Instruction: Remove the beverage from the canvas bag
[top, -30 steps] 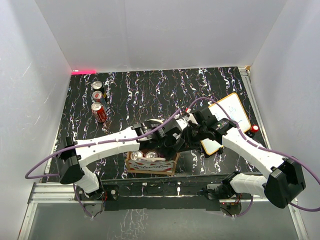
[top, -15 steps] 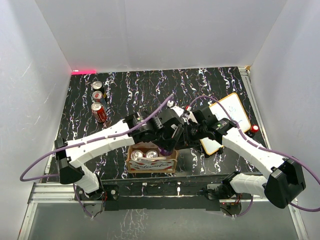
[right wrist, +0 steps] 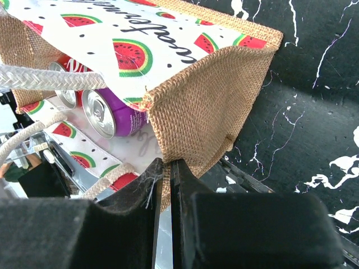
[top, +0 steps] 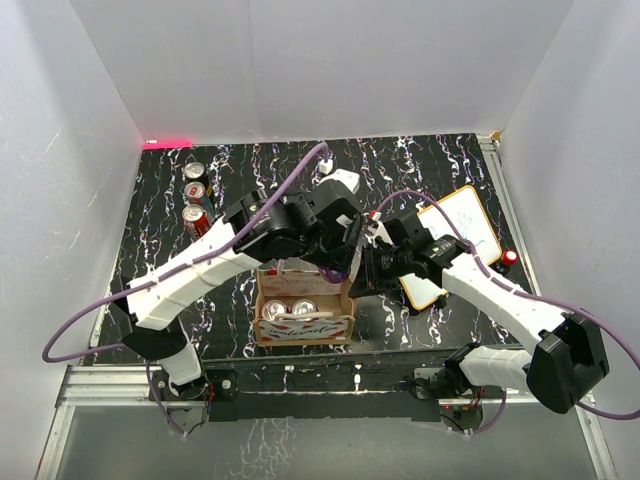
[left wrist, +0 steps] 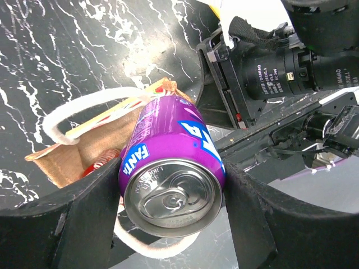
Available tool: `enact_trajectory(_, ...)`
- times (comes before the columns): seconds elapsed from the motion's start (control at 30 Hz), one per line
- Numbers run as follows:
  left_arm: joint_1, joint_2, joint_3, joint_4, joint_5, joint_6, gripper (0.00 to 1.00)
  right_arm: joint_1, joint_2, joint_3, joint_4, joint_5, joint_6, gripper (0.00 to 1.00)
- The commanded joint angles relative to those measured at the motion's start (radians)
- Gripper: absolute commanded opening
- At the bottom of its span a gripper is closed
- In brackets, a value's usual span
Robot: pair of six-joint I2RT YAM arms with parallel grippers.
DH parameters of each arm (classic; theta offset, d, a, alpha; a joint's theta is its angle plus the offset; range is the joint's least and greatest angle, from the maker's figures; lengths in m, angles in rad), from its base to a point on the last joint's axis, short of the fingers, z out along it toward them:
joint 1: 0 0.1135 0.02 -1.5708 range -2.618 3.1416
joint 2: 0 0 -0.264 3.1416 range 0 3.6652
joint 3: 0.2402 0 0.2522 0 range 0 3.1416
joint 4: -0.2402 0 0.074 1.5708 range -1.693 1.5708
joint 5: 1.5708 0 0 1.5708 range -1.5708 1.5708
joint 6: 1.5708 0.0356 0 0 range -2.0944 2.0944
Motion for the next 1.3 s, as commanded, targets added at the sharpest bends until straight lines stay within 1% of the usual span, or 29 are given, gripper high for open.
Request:
enact_trajectory(0.0, 0.012, -0.074, 0.083, -0.043, -0.105, 0.006, 0.0, -0.002, 0.021, 0.043, 0.034, 0.067, -0.048, 0.12)
enact_trajectory(0.17, 0.019, -0.164, 0.064, -0.032, -0.23, -0.013, 0.0, -0.002, 0.027, 0.063, 0.023, 0.075, -0.069, 0.12)
enact_trajectory(0.3, 0.024, -0.24, 0.059, -0.054, -0.374, -0.066, 0.0, -0.003, 0.026, 0.067, 0.006, 0.075, -0.083, 0.12)
enact_trajectory(0.4, 0.025, -0.289, 0.046, -0.044, -0.452, -0.088, 0.0, -0.003, 0.026, 0.071, -0.012, 0.075, -0.095, 0.12)
enact_trajectory(0.57, 0.025, -0.371, -0.011, 0.069, -0.449, -0.023, 0.0, -0.002, 0.028, 0.08, -0.033, 0.071, -0.112, 0.12)
enact_trajectory(0.73, 0.027, -0.351, 0.007, 0.002, -0.518, -0.071, 0.0, -0.002, 0.034, 0.107, -0.042, 0.07, -0.143, 0.13)
enact_trajectory(0.83, 0.03, -0.323, -0.01, 0.001, -0.537, -0.078, 0.0, -0.002, 0.033, 0.132, -0.048, 0.091, -0.178, 0.13)
enact_trajectory(0.9, 0.051, -0.294, -0.036, 0.032, -0.528, -0.061, 0.0, -0.004, 0.034, 0.152, -0.054, 0.107, -0.208, 0.18)
enact_trajectory(0.93, 0.081, -0.276, -0.048, 0.052, -0.507, -0.041, 0.0, -0.002, 0.033, 0.161, -0.053, 0.115, -0.225, 0.21)
enact_trajectory(0.97, 0.138, -0.259, -0.059, 0.076, -0.461, -0.02, 0.0, -0.003, 0.035, 0.174, -0.053, 0.126, -0.245, 0.25)
enact_trajectory(1.0, 0.208, -0.24, -0.071, 0.097, -0.395, -0.006, 0.0, -0.003, 0.037, 0.186, -0.053, 0.136, -0.262, 0.3)
enact_trajectory(1.03, 0.317, -0.218, -0.076, 0.116, -0.308, 0.0, 0.0, -0.002, 0.042, 0.2, -0.054, 0.138, -0.284, 0.34)
enact_trajectory(1.1, 0.432, -0.173, -0.078, 0.158, -0.215, 0.011, 0.0, -0.002, 0.057, 0.24, -0.06, 0.128, -0.311, 0.41)
enact_trajectory(1.17, 0.505, -0.124, -0.068, 0.199, -0.185, 0.015, 0.0, -0.003, 0.062, 0.265, -0.049, 0.117, -0.325, 0.49)
enact_trajectory(1.27, 0.59, -0.039, -0.054, 0.255, -0.144, 0.0, 0.0, -0.003, 0.049, 0.257, -0.007, 0.102, -0.343, 0.61)
